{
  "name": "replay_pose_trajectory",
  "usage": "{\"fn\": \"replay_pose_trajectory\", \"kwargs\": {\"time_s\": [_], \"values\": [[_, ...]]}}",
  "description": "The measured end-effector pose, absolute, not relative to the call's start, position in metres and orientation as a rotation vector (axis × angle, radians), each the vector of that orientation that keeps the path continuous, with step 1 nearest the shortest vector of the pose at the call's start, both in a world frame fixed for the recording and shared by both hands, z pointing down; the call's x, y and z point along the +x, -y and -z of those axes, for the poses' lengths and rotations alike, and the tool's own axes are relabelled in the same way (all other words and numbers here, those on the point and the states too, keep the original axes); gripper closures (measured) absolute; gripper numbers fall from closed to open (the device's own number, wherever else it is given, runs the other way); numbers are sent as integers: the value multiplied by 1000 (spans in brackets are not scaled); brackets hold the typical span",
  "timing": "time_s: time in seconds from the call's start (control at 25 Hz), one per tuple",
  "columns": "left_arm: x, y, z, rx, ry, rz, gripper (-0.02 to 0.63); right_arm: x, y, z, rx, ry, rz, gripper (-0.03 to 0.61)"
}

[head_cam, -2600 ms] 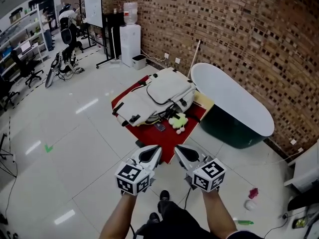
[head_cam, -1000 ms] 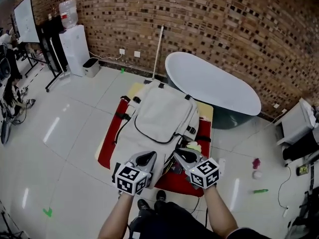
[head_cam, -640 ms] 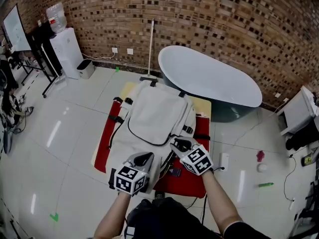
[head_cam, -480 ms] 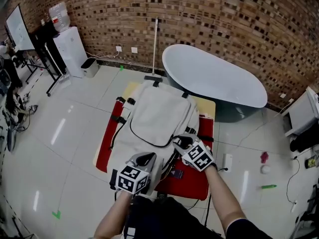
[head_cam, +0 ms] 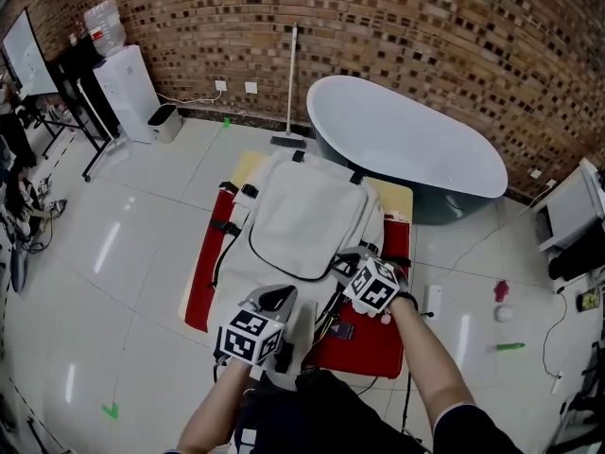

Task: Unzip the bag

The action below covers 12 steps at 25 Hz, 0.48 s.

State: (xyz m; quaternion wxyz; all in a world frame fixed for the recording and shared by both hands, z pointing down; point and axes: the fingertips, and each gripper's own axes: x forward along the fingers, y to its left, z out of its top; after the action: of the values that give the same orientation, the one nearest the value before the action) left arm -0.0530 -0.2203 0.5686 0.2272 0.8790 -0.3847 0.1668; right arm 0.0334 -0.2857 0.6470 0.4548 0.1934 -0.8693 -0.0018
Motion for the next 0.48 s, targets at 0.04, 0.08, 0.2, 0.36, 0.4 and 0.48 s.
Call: {"fn": "replay_pose_trajectory", "kwargs": {"time_s": [0.04,0.08,0.2,0.36,0.4,0.48], "values": [[-58,221,-568,2424,1053,-459,611,33,283,-649,467,2121,13,476],[-63,222,-569,2425,1046,-458,611,34,282,-651,460,2098,20,507],[-72,226,-570,2442,999,-459,611,33,280,-652,494,2060,-4,540],[-76,225,-568,2486,902,-478,611,34,272,-649,575,2015,-61,541],[-78,225,-568,2495,883,-485,611,34,270,-648,594,2004,-73,541],[-82,227,-567,2507,849,-499,611,34,265,-644,630,1986,-94,543]]}}
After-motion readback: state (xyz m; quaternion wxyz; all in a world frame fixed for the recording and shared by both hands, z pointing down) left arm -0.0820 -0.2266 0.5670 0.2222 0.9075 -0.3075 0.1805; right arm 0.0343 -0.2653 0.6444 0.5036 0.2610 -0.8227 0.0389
